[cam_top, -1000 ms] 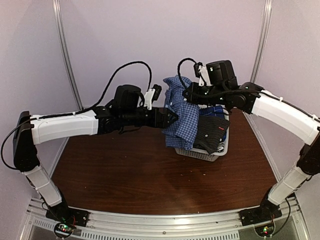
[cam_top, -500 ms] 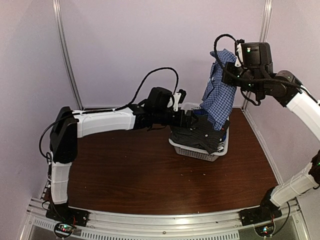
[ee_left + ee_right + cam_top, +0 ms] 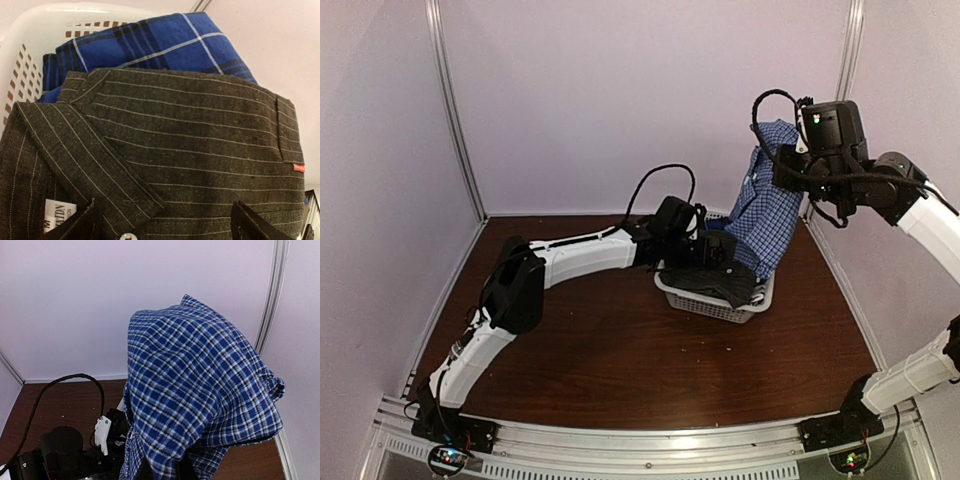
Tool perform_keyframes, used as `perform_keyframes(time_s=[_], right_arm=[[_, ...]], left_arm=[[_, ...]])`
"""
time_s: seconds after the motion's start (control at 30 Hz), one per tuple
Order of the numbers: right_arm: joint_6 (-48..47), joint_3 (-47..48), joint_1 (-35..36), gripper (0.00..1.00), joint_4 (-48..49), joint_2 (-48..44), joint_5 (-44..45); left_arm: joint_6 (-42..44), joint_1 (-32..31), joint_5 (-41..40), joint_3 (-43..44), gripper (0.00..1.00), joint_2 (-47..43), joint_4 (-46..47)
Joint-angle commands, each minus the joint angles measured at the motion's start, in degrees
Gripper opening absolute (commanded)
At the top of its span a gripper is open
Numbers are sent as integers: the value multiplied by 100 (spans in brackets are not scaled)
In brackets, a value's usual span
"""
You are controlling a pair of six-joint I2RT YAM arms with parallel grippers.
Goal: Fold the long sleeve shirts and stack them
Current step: Move the bin to the corner of the board.
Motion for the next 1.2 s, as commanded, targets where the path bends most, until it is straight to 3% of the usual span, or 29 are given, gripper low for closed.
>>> perform_keyframes(time_s=[0.0,0.1,0.27,0.63,0.9,1.17], right_arm=[[130,-81,-11,0,1,-263,268],[157,-155,-12,0,-46,-319,289],[192,-324,-11,0,-49,-417,288],[258,-668,-12,0,149,-435,23],[286,-916,-8,0,300,-417,-160],[175,-1084,-13,0,355,-308,-186]], left_arm=[[-453,275,-663,100,91,151,-561],[-536,439,-1126,-200,91,-29,-803],[-631,885,-1732,-1523,91,-735,-678],[-386,2759,-2091,-4256,92,-2338,-78],[320,4176,-2054,-4561,92,-2545,-45],[1049,5117,-1800,-4222,92,-2417,-13]])
